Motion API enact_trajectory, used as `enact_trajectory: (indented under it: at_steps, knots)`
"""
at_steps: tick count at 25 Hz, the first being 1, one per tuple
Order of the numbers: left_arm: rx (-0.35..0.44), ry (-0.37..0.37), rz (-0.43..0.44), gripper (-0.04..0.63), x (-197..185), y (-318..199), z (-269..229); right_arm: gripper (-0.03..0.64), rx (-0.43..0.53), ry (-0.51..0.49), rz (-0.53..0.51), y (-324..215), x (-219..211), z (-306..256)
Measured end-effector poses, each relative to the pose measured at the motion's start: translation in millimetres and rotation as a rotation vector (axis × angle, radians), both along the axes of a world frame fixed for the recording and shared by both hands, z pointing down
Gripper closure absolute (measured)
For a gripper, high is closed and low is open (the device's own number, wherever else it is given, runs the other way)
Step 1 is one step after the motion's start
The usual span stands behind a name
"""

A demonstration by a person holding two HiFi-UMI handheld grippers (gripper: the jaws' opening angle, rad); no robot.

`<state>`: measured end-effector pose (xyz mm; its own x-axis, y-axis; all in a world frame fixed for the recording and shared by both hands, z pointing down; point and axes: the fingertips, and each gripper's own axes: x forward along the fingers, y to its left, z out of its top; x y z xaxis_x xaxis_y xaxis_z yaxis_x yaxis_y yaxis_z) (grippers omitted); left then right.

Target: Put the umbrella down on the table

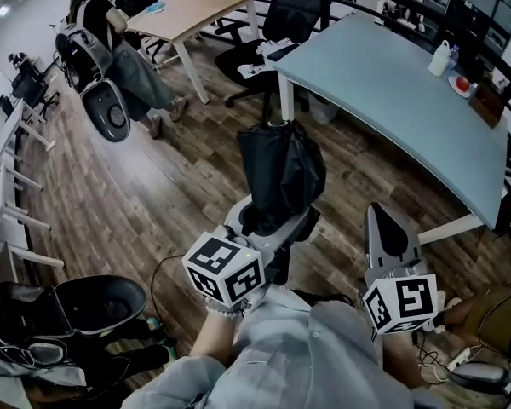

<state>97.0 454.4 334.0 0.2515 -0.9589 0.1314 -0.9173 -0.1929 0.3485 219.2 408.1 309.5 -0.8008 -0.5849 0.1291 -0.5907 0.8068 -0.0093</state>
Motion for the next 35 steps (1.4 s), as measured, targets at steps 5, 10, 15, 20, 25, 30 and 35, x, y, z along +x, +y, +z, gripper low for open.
enact_trajectory:
  at_steps: [5, 10, 15, 20, 25, 30, 35]
  knots:
    - [0.001, -0.003, -0.003, 0.324, -6, 2, 1, 0.626, -0.003, 0.009, -0.010, 2, -7, 2]
    - [0.005, -0.007, 0.007, 0.324, -8, 3, -3, 0.626, -0.003, 0.014, 0.000, 3, -8, 1]
    - [0.016, -0.007, 0.009, 0.324, -12, 5, -5, 0.626, 0.010, 0.020, -0.004, 6, -13, -3]
    - [0.020, -0.022, -0.003, 0.324, -18, 10, -6, 0.626, 0.011, 0.024, -0.013, 9, -20, -1]
    - [0.023, -0.015, -0.036, 0.324, -26, 14, -5, 0.626, 0.012, 0.028, -0.033, 8, -26, 0]
    - [0.017, -0.007, -0.070, 0.324, -33, 11, -6, 0.626, -0.001, 0.027, -0.056, -3, -32, 3]
    - [0.012, -0.004, -0.103, 0.324, -43, -3, -5, 0.626, -0.018, 0.021, -0.098, -21, -48, 10]
